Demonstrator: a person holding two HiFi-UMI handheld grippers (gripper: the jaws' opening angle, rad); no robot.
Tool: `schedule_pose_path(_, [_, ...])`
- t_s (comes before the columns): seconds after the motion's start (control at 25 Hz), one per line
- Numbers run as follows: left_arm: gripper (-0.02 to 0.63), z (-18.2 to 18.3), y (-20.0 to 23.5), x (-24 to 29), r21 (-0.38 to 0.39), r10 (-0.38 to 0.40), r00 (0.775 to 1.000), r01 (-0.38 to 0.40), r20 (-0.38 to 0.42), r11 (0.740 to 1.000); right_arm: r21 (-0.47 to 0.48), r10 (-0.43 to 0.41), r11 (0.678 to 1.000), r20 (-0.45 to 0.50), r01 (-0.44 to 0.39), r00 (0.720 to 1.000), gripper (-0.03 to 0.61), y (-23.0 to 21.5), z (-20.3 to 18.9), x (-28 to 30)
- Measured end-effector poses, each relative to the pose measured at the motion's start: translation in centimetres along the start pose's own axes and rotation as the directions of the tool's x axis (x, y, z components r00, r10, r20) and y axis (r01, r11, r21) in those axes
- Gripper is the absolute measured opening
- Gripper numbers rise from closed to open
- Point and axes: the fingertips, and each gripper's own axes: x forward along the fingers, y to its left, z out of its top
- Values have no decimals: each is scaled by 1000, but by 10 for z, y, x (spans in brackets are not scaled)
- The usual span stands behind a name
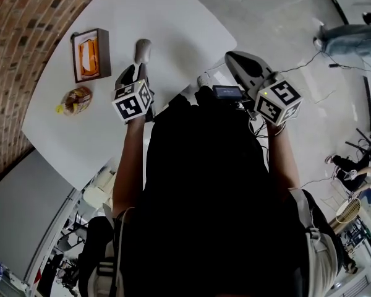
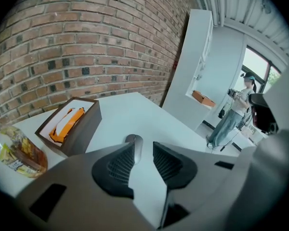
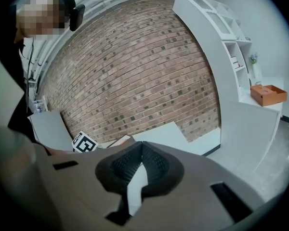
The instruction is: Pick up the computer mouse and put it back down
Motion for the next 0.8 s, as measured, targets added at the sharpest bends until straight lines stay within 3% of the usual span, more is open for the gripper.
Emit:
schedule_pose_path(0.36, [71, 20, -29, -54, -78, -39, 993, 48, 116, 996, -40, 112, 993, -29, -113, 993, 17, 9, 3, 12])
schedule_pose_path(0.8, [21, 36, -36, -106, -139, 1, 971, 33, 239, 990, -82, 248, 963, -85, -255, 965, 17, 26, 5, 37])
